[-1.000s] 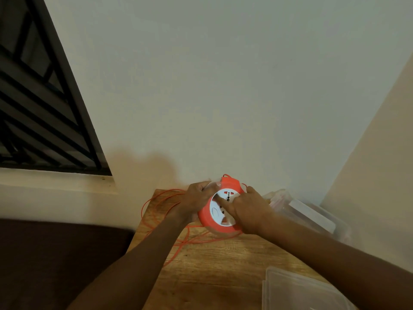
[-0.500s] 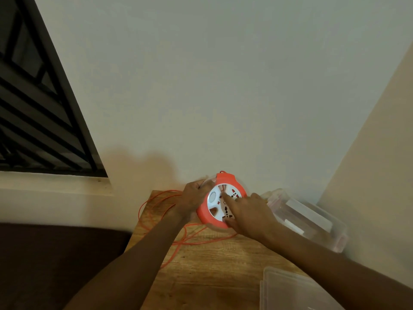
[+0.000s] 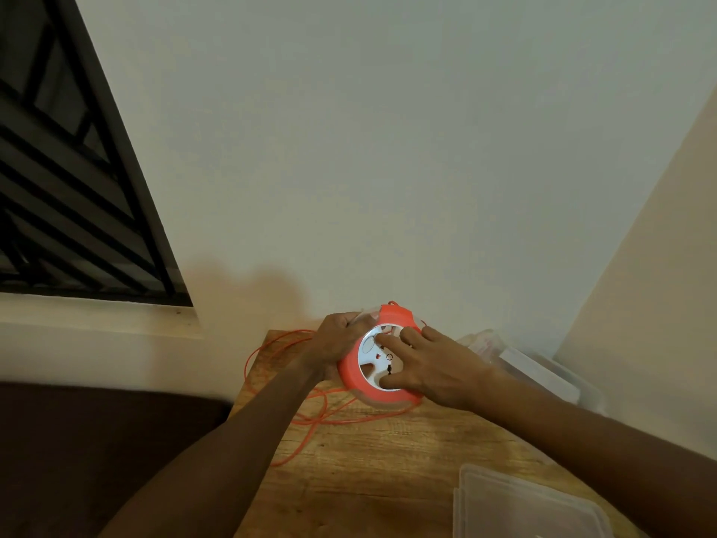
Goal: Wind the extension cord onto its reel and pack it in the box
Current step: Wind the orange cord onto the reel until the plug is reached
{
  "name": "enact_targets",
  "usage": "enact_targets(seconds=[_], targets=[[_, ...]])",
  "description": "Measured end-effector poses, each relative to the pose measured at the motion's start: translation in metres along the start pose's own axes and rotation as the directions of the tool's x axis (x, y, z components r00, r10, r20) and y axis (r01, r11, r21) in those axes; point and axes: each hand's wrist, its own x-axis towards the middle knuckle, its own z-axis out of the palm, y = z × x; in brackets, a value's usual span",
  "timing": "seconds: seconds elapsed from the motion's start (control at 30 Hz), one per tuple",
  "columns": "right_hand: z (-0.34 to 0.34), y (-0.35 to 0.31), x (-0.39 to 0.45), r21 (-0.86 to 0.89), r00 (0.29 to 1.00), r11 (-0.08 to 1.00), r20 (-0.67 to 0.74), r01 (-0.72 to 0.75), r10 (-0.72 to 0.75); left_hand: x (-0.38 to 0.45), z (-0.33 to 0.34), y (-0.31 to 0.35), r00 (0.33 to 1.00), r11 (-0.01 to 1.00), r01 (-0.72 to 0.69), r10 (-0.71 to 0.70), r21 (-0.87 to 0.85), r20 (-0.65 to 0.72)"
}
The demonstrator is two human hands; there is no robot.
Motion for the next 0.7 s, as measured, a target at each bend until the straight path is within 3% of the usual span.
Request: enact_targets(seconds=[0.13, 0.33, 0.7], targets=[[-0.007, 0.001, 0.008, 0.008, 1.000, 1.000, 0.011, 0.013, -0.013, -0.001, 0.000, 0.001, 1.000, 1.000, -0.007, 0.007, -0.006, 0.012], [-0.019, 0.009, 0.007, -0.042, 0.971, 0.974, 0.091, 0.224, -0.220, -0.006, -0.010, 0.003, 0.998, 0.996, -0.014, 0.008, 0.083, 0.069], [-0.019, 0.003, 0.007, -0.078, 0.922, 0.939, 0.236, 0.334, -0.308, -0.004, -0.008, -0.007, 0.989, 0.991, 0.062, -0.077, 0.117, 0.126]])
